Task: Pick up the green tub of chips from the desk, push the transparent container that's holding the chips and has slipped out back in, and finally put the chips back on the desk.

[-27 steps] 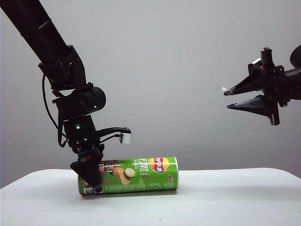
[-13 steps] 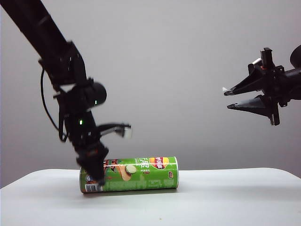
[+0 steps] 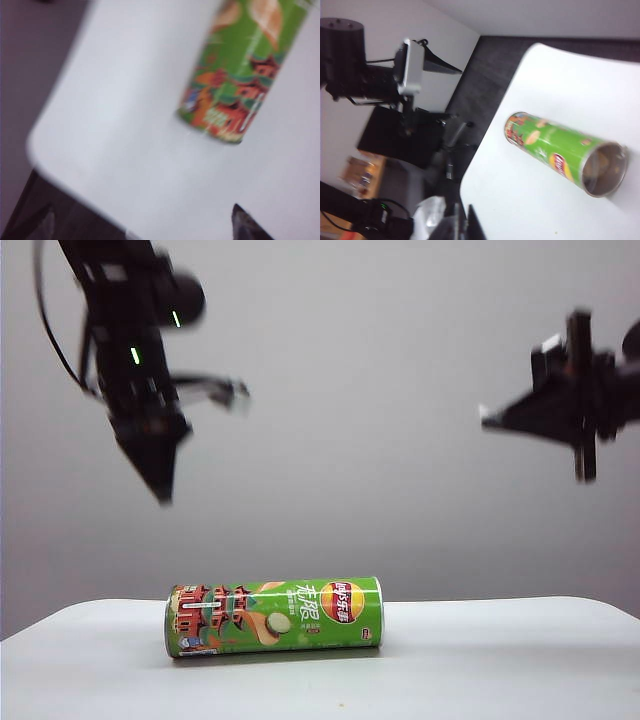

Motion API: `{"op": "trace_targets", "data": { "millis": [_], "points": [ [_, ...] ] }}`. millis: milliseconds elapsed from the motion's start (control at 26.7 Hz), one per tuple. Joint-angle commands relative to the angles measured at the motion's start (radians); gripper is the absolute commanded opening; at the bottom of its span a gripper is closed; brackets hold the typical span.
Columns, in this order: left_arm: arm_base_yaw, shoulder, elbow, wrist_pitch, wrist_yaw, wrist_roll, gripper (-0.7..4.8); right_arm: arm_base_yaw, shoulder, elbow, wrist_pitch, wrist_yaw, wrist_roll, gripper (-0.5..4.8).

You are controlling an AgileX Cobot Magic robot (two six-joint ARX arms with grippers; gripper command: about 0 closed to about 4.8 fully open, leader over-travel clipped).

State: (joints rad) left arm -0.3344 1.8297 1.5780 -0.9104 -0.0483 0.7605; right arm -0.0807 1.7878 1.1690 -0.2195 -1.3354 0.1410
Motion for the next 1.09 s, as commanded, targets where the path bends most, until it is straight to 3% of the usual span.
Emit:
{"op": "trace_targets", "data": {
  "millis": [38,113,225,375,413,488,600,713,788,938,1088],
  "points": [
    [-0.001,-0.129,-0.02,-0.006,-0.008,-0.108,4.79,0.001,-0.117,0.006,-0.137,0.161,-0.122,-0.09],
    [-0.001,-0.216,-0.053,0.029,-0.008,-0.138,4.79,0.001,-0.187,0.006,-0.206,0.294,-0.148,-0.09],
    [-0.001,-0.333,-0.129,0.103,-0.007,-0.174,4.79,0.001,-0.273,0.003,-0.274,0.395,-0.174,-0.09],
    [-0.002,-0.551,-0.343,0.208,0.003,-0.197,4.79,0.002,-0.451,-0.051,-0.303,0.455,-0.171,-0.09],
    [-0.002,-0.65,-0.444,0.263,0.003,-0.2,4.67,0.005,-0.543,-0.085,-0.296,0.512,-0.172,-0.09],
    [-0.001,-0.796,-0.593,0.381,-0.004,-0.251,4.07,0.014,-0.703,-0.154,-0.241,0.631,-0.158,-0.09],
    [-0.001,-0.929,-0.735,0.532,0.003,-0.302,3.33,0.013,-0.851,-0.24,-0.151,0.692,-0.101,-0.09],
    [-0.002,-1.052,-0.863,0.66,-0.001,-0.343,3.27,0.013,-0.977,-0.33,-0.082,0.743,-0.05,-0.09],
    [-0.002,-1.155,-0.964,0.762,0.0,-0.431,2.97,0.013,-1.084,-0.425,-0.026,0.796,-0.039,-0.09],
    [-0.002,-1.288,-1.095,0.879,-0.008,-0.51,2.76,0.013,-1.229,-0.576,0.053,0.813,-0.006,-0.09],
    [-0.002,-1.418,-1.274,1.043,0.003,-0.592,2.64,0.014,-1.407,-0.829,0.286,0.833,0.177,-0.09]
  ]
}}
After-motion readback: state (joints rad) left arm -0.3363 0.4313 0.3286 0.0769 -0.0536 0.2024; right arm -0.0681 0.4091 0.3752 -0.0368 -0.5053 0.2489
